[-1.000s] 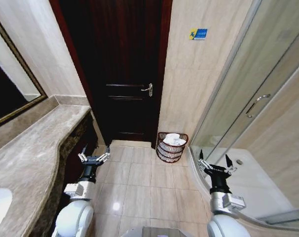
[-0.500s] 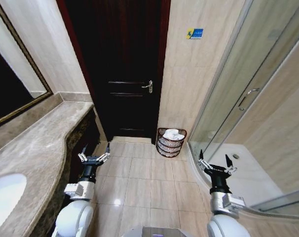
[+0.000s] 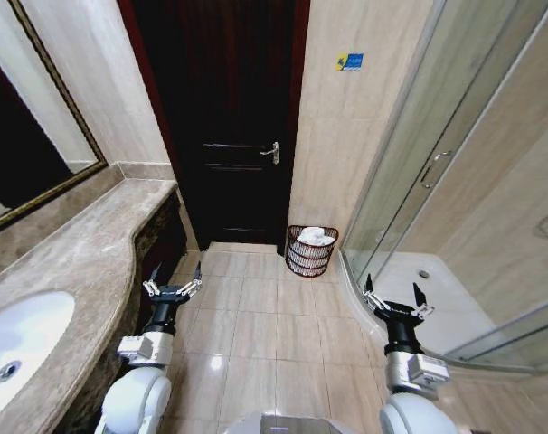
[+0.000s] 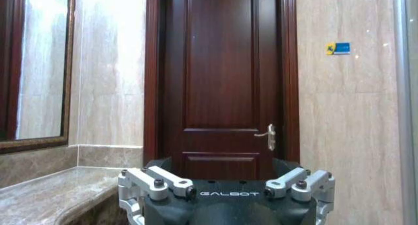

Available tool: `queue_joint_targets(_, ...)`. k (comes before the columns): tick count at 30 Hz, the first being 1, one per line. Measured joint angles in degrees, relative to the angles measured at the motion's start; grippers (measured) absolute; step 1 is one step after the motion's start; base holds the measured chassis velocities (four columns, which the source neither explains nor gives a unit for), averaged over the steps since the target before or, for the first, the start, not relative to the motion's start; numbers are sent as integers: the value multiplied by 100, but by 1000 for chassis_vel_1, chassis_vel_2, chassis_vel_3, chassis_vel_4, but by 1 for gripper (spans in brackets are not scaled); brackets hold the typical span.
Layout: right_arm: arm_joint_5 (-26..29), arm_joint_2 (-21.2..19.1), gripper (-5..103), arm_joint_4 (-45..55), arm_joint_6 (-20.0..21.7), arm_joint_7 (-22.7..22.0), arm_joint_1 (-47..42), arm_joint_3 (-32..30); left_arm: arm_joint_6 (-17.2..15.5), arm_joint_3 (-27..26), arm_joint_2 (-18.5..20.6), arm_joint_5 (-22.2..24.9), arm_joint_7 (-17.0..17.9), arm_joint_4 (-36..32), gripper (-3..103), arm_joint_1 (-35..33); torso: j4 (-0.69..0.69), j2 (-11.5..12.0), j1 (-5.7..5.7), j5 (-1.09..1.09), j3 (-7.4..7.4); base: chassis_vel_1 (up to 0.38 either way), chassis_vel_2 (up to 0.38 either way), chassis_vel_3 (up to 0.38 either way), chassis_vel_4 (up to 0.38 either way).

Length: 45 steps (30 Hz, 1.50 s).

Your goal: Discard the used towel into the hamper.

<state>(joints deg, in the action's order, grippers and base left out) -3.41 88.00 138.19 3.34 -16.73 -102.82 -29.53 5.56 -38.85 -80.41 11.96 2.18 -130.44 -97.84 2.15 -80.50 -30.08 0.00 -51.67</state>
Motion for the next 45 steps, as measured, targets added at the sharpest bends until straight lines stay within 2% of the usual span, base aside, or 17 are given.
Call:
queue_joint_targets(20, 0, 0, 100, 0, 0, 0, -1, 0, 0, 0, 0, 0, 0, 0, 100, -1, 0, -1, 4, -1, 2, 122, -120, -120, 127)
queue_joint_targets(45, 0, 0, 100, 0, 0, 0, -1, 0, 0, 0, 0, 0, 0, 0, 100, 0, 0, 1, 0, -1, 0, 4, -1, 0, 2)
